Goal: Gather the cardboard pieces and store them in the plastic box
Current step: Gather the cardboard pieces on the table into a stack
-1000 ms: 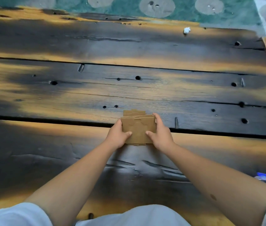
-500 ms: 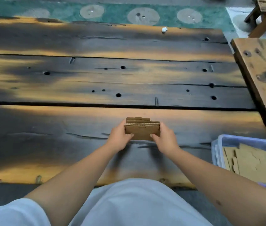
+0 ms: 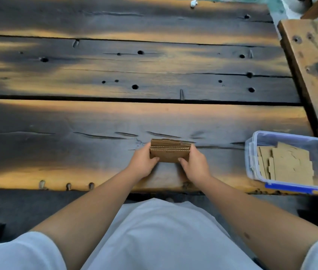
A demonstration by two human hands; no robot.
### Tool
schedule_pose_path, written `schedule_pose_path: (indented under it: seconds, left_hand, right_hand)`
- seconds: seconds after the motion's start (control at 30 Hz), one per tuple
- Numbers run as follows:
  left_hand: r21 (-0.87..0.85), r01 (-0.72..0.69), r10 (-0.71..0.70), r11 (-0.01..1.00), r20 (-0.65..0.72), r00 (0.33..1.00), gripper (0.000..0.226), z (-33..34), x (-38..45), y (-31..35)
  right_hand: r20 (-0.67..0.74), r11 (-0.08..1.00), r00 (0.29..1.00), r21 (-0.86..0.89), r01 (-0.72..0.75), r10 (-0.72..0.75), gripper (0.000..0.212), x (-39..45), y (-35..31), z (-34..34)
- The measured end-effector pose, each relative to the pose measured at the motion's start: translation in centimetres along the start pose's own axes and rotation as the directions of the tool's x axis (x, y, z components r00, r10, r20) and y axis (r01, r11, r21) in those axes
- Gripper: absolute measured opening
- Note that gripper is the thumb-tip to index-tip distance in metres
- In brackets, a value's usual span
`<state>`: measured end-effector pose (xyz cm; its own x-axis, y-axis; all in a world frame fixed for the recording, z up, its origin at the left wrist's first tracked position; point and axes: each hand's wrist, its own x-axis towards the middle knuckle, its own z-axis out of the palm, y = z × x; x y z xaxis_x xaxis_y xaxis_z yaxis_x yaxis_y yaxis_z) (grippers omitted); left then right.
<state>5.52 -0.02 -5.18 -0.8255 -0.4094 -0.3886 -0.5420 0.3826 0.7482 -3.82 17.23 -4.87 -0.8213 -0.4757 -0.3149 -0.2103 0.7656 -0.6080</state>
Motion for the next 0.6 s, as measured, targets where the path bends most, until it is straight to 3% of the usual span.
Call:
schedule_pose_path:
  seconds: [0.23,0.37,0.6]
  left_hand:
    - [0.045,0.024,-0.026,0.999,0.037,0.999,0.053,0.1,0.0,0.0]
    - [-0.007,0.012,-0.012,1.000,0.058,0.998,0.045,-0.6,-0.2,0.3]
    - [-0.083,-0.080,0.080,0.993,0.002,0.997,0.043,-2.5,-0.9,3.3]
  right_hand:
    - [0.085,0.996,0.996,0.088,-0.021,0.013,0.065,0.0,1.0,0.1]
    - [0.102,0.999,0.994,-0.037,0.039,-0.035,0.027,0.5,1.5,-0.1]
    - [0.102,0.997,0.993,-0.029,0.068,-0.064,0.024,0.5,1.8,0.2]
